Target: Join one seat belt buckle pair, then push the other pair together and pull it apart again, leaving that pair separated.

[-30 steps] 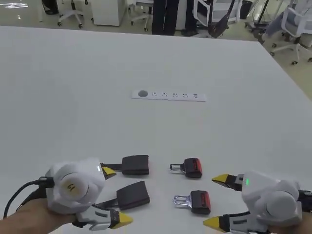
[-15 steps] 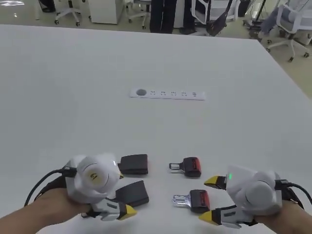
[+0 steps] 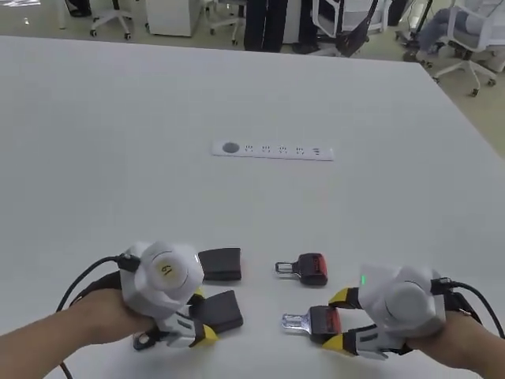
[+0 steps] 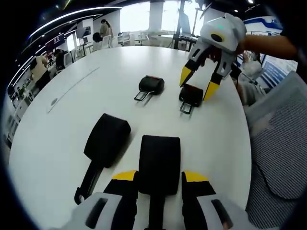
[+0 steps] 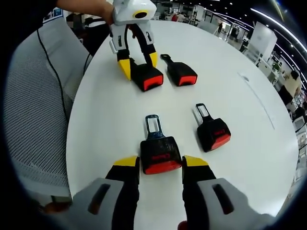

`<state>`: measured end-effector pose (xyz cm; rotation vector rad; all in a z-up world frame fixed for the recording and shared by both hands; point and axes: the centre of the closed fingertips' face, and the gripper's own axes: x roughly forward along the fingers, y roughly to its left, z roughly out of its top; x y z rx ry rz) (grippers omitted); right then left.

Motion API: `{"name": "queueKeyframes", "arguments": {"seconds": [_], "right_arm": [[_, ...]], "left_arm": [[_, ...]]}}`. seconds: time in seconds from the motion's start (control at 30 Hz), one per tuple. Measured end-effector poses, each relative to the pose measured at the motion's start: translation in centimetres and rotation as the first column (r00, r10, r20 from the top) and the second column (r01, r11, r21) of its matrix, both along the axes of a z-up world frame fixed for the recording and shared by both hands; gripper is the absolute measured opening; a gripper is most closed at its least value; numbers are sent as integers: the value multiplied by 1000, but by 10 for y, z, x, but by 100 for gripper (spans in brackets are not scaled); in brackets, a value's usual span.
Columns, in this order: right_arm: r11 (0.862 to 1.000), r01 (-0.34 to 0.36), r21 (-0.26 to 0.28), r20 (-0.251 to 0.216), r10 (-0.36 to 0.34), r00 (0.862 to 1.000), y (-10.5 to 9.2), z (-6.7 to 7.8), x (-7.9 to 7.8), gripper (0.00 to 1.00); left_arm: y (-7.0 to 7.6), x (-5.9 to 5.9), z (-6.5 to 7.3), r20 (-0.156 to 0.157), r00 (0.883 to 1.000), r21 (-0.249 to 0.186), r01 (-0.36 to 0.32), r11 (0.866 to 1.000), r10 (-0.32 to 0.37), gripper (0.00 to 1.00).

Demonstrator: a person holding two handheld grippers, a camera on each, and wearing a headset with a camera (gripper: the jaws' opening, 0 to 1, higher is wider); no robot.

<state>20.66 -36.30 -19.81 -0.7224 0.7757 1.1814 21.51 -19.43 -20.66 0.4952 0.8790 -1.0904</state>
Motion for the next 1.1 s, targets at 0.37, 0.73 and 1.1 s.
{"name": "queueKeyframes", "arguments": {"seconds": [0.37, 0.73, 1.1], "right_arm": [[999, -44, -22, -12, 43, 999, -2, -1, -2, 31], [997, -66, -32, -12, 65, 998, -2, -1, -2, 31], [993, -107, -58, -10, 106, 994, 0, -1, -1, 31]], "left_arm": [[1, -4, 0, 12, 995, 13, 97, 995, -97, 34], [-1, -6, -1, 30, 982, 21, 186, 982, -187, 33], [1, -6, -3, 12, 963, 49, 267, 962, -268, 33]]}}
